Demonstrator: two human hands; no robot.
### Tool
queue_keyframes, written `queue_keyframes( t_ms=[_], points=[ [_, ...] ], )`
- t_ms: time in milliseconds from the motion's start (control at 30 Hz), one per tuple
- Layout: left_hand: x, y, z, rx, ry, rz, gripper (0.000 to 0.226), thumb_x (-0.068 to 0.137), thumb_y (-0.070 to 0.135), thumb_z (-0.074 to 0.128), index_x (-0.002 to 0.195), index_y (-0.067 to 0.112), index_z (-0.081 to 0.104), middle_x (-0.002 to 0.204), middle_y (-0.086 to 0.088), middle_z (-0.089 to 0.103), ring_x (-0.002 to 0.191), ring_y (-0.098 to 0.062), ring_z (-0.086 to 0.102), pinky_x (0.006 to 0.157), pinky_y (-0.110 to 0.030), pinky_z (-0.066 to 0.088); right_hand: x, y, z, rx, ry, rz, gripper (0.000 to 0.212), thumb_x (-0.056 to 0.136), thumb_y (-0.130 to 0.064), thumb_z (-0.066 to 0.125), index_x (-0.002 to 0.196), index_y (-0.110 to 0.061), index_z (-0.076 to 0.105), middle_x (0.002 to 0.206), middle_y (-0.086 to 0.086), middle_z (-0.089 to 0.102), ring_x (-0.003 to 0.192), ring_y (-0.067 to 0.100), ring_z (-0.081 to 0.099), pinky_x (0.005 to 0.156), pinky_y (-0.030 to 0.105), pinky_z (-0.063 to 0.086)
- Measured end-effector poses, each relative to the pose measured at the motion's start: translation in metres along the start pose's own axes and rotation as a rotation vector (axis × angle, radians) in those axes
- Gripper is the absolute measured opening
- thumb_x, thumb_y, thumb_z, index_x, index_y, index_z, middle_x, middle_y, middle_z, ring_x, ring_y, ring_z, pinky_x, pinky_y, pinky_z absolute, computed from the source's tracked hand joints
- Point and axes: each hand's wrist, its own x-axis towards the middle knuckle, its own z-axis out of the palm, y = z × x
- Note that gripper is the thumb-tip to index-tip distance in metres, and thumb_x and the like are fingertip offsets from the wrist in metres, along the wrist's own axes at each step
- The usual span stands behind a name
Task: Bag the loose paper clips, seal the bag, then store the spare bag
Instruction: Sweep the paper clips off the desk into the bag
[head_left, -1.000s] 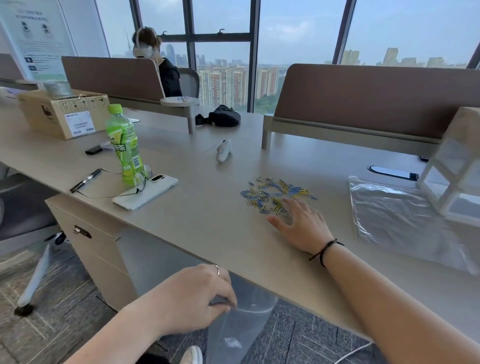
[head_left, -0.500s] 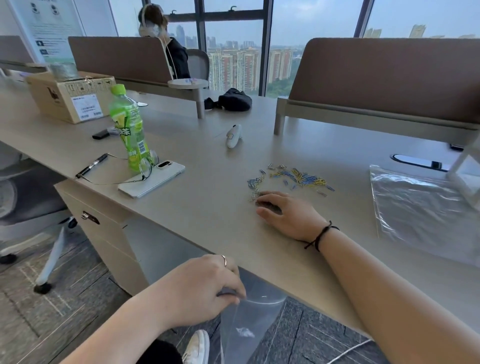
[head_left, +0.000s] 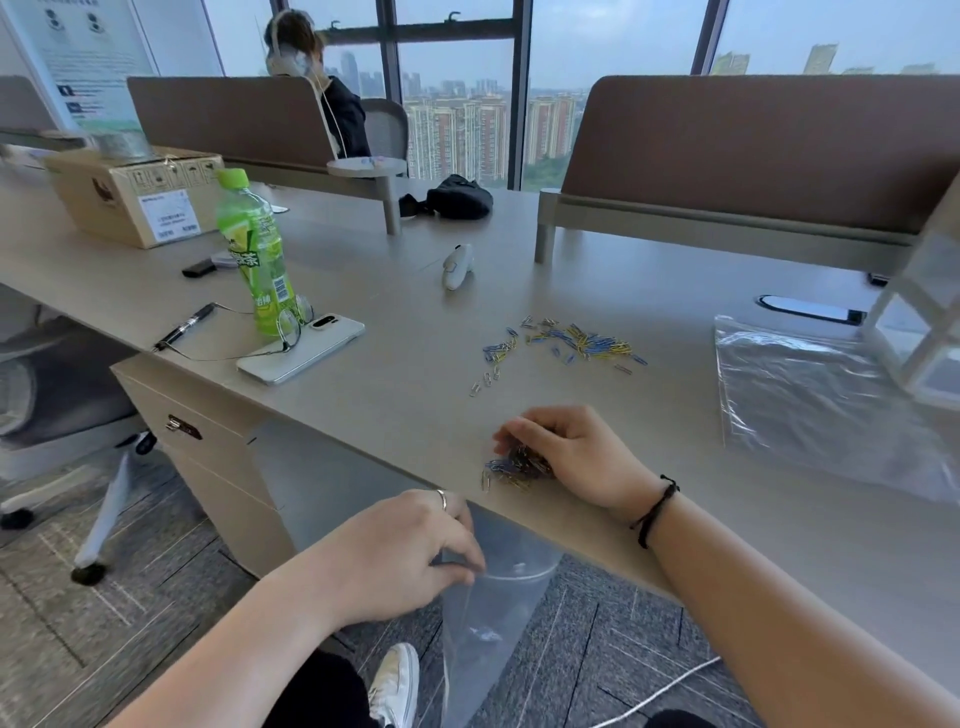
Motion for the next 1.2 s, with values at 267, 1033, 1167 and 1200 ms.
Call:
queue_keyframes(
  t_ms=[267, 1033, 1167, 1200],
  points=[
    [-0.01, 0.006, -0.001, 0.036, 0.027, 0.009, 0.012, 0.087, 0.037, 0.068, 0.097, 0.038, 0.074, 0.096, 0.023, 0.055, 0.095, 0.003, 0.054, 0.088, -0.027, 0.046, 0.009, -0.006, 0.008, 0.13, 0.106, 0.181, 0.054, 0.101, -0.052, 0.036, 0.106, -0.016, 0.075, 0.107, -0.004, 0.075, 0.1, 0.004, 0.069, 0.095, 0.023, 0.05],
    [-0.013, 0.005, -0.004, -0.011, 0.078, 0.056, 0.014, 0.083, 0.036, 0.069, 0.096, 0.036, 0.076, 0.095, 0.016, 0.06, 0.092, 0.002, 0.056, 0.085, -0.028, 0.047, 0.0, -0.036, 0.036, 0.541, -0.114, 0.198, 0.071, 0.103, -0.049, 0.033, 0.101, 0.013, 0.068, 0.082, 0.029, 0.067, 0.076, 0.038, 0.063, 0.072, 0.039, 0.05],
    [-0.012, 0.006, -0.004, -0.009, 0.08, 0.053, 0.014, 0.084, 0.035, 0.069, 0.096, 0.036, 0.076, 0.095, 0.016, 0.061, 0.094, 0.002, 0.056, 0.086, -0.027, 0.047, -0.001, -0.039, 0.038, 0.489, -0.096, 0.188, 0.068, 0.103, -0.048, 0.031, 0.099, 0.007, 0.07, 0.095, 0.034, 0.068, 0.083, 0.033, 0.066, 0.078, 0.037, 0.051],
    [-0.013, 0.006, -0.005, -0.009, 0.08, 0.054, 0.014, 0.084, 0.034, 0.069, 0.096, 0.035, 0.076, 0.095, 0.016, 0.061, 0.093, 0.002, 0.056, 0.086, -0.026, 0.047, -0.001, -0.04, 0.039, 0.47, -0.102, 0.183, 0.067, 0.104, -0.047, 0.031, 0.097, 0.006, 0.071, 0.096, 0.034, 0.069, 0.083, 0.033, 0.066, 0.078, 0.036, 0.052]
  ],
)
